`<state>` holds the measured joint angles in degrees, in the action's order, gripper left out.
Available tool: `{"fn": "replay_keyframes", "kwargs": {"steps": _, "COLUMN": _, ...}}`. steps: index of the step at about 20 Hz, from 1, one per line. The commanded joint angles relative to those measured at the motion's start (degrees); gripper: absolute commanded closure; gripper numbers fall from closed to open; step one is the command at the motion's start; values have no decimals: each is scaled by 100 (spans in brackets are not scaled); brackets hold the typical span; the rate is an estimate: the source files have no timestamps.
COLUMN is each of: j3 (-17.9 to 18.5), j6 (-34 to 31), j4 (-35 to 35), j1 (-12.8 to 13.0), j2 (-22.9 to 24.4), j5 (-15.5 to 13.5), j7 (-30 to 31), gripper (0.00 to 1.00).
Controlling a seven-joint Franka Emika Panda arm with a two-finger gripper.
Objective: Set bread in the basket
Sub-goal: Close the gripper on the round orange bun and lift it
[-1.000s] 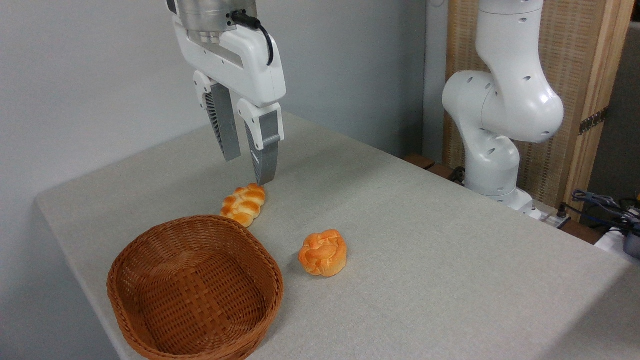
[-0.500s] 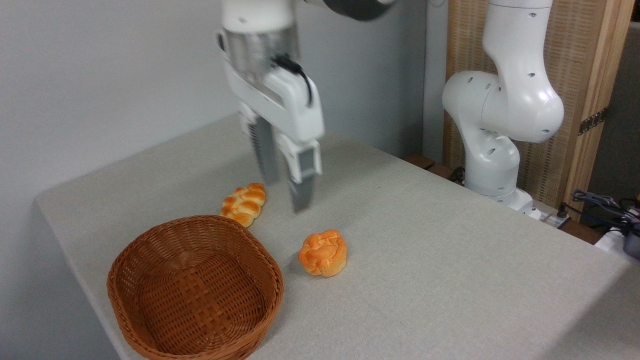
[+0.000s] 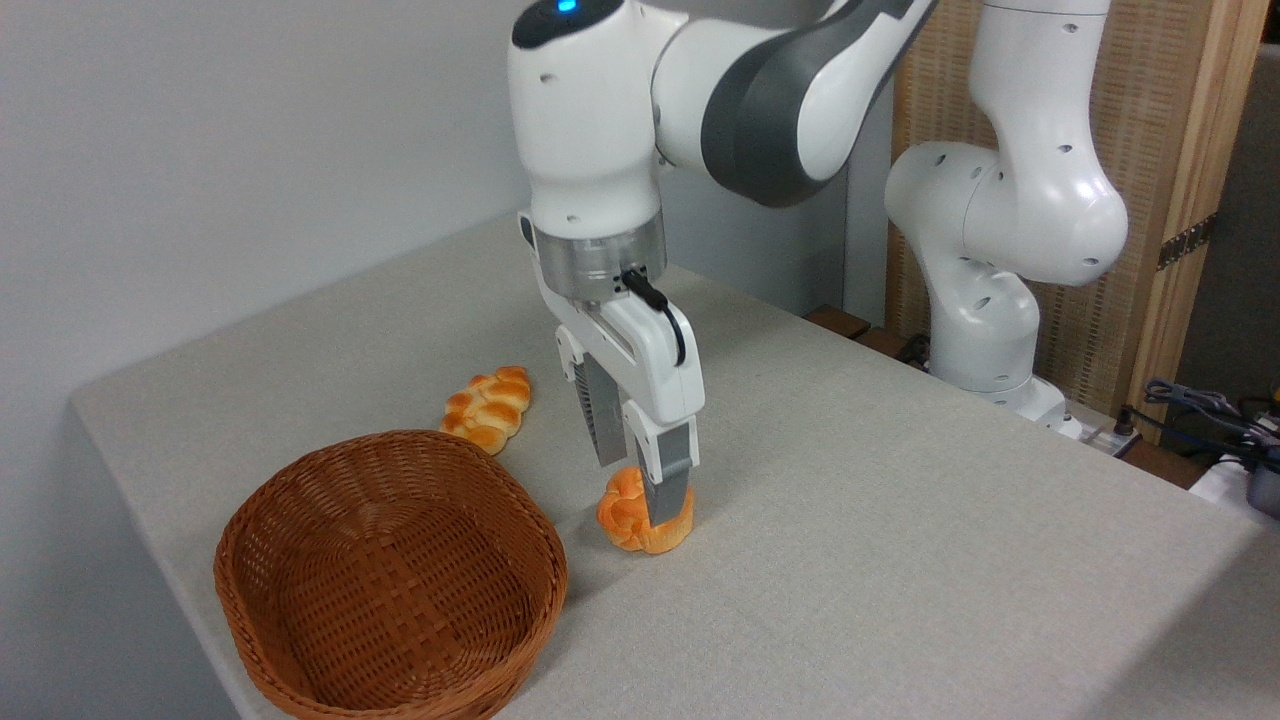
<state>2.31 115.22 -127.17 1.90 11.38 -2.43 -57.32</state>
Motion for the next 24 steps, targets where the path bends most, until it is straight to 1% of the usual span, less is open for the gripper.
{"fn": "replay_keyframes", "kwargs": {"steps": 1, "j3": 33, "j6": 202, "j4": -247, "j1": 108, "j2": 66, "j5": -30, "j7": -78, "gripper": 0}}
{"fn": "replay_keyframes", "kwargs": {"steps": 5, "j3": 33, "j6": 369, "j4": -379, "j1": 144, "j2": 48, "j5": -39, "j7": -86, "gripper": 0}}
{"fn": "replay_keyframes", "kwargs": {"steps": 12, "j3": -20, "j6": 387, "j4": -449, "j1": 222, "j2": -83, "j5": -39, "j7": -86, "gripper": 0}}
{"fn": "replay_keyframes", "kwargs": {"steps": 13, "j3": -20, "j6": 387, "j4": -458, "j1": 223, "j2": -84, "j5": -47, "j7": -86, "gripper": 8}}
{"fn": "replay_keyframes", "kwargs": {"steps": 14, "j3": -20, "j6": 378, "j4": -467, "j1": 223, "j2": -92, "j5": -82, "j7": -95, "gripper": 34}}
{"fn": "replay_keyframes", "kwargs": {"steps": 15, "j3": -20, "j6": 369, "j4": -476, "j1": 231, "j2": -93, "j5": -231, "j7": -130, "gripper": 54}}
{"fn": "replay_keyframes", "kwargs": {"steps": 16, "j3": -20, "j6": 343, "j4": -484, "j1": 223, "j2": -93, "j5": -380, "j7": -261, "gripper": 61}}
{"fn": "replay_keyframes", "kwargs": {"steps": 17, "j3": -20, "j6": 299, "j4": -485, "j1": 223, "j2": -84, "j5": -416, "j7": -367, "gripper": 61}}
{"fn": "replay_keyframes", "kwargs": {"steps": 24, "j3": -11, "j6": 281, "j4": -476, "j1": 223, "j2": -84, "j5": -417, "j7": -394, "gripper": 61}}
